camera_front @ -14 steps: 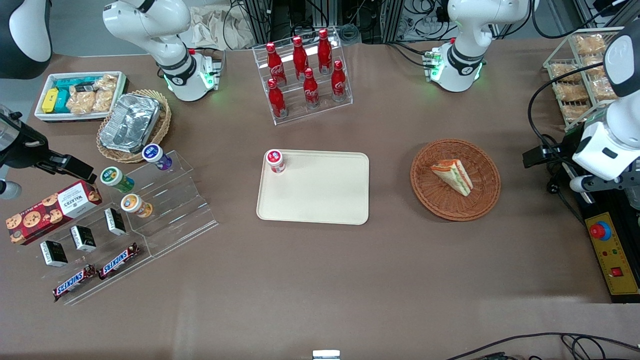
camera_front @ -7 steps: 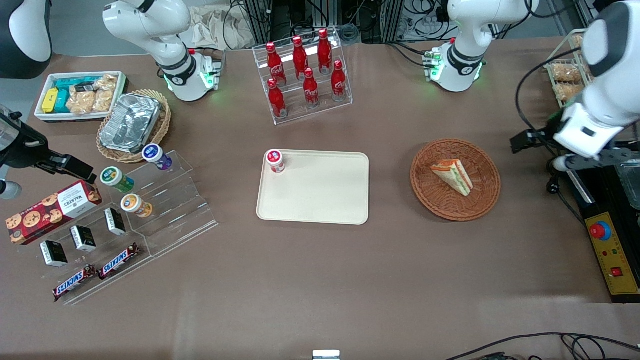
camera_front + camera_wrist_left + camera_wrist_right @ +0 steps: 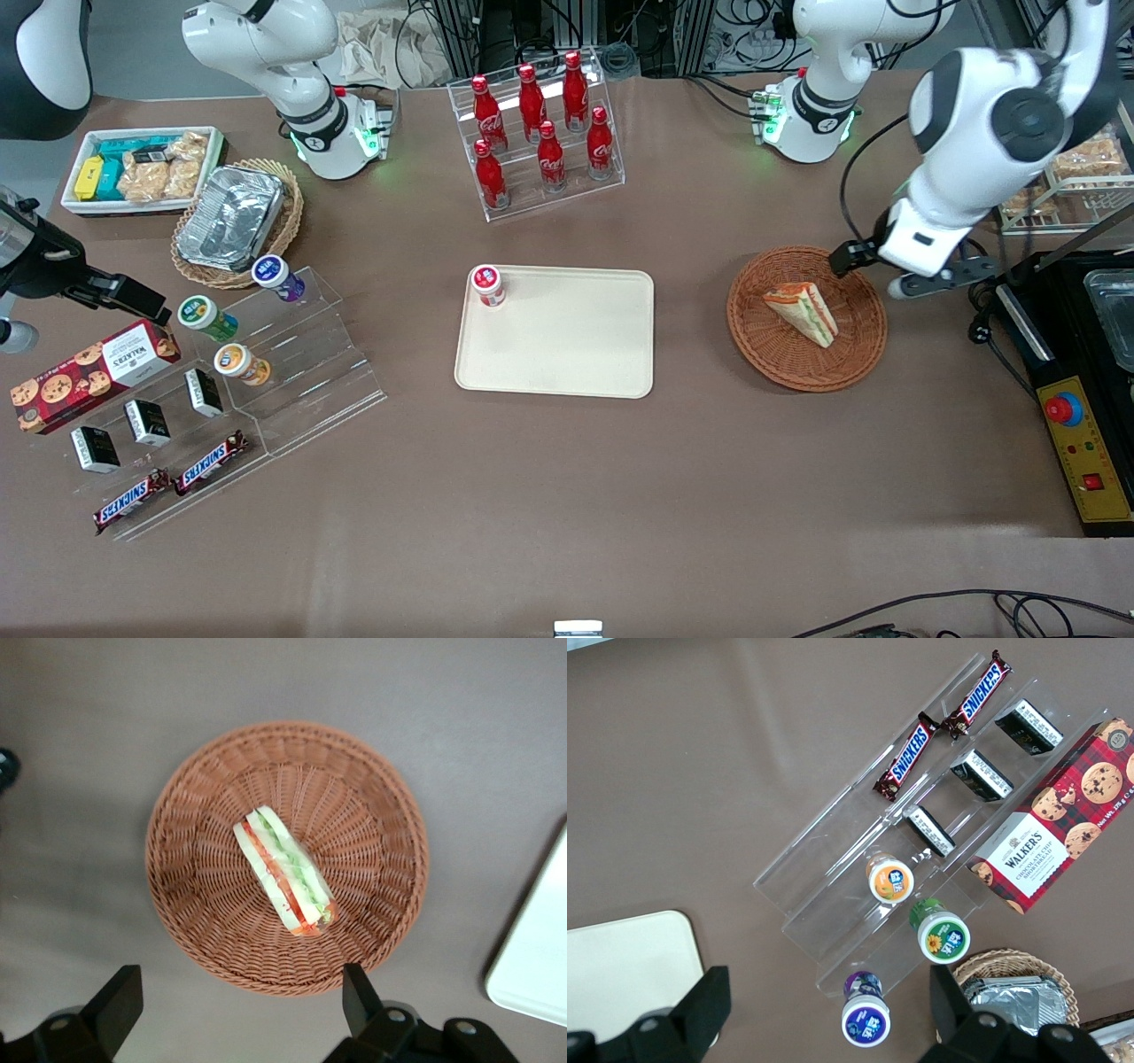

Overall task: Place sandwich from basket to tray
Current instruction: 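Lower the open left gripper around the upright sandwich in the basket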

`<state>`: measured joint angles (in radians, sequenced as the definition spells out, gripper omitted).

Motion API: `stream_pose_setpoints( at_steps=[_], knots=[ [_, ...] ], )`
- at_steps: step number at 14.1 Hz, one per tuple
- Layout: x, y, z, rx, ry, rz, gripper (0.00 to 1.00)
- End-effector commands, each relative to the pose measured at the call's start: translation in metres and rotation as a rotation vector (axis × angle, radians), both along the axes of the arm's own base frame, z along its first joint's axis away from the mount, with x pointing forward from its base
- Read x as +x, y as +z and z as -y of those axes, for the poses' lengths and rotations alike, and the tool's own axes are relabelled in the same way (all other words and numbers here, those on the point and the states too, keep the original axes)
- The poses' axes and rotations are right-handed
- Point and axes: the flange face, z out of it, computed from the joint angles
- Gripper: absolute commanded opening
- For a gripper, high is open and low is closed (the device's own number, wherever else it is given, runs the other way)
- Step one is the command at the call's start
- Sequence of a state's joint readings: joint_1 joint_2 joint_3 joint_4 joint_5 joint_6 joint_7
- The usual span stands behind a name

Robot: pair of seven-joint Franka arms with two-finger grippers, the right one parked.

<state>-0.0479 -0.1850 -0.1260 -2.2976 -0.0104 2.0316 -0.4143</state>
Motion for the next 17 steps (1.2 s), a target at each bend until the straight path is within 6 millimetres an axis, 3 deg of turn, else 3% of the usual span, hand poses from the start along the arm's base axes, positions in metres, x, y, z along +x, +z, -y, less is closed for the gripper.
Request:
stream_pose_setpoints(
  at_steps=[1,5,11,13,17],
  knots=[
    [-0.015,-0.033,-0.006,-0.003,0.045,0.006,1.0],
    [-0.008,-0.081,-0.002,0.015,0.28,0.0,1.0],
    [0.005,-0.101,0.007,0.008,0.451,0.023,1.0],
    [0.003,-0.11,0.017,0.014,0.46,0.013,1.0],
    [0.0,-0.126,0.017,0.021,0.462,-0.001,1.0]
  ],
)
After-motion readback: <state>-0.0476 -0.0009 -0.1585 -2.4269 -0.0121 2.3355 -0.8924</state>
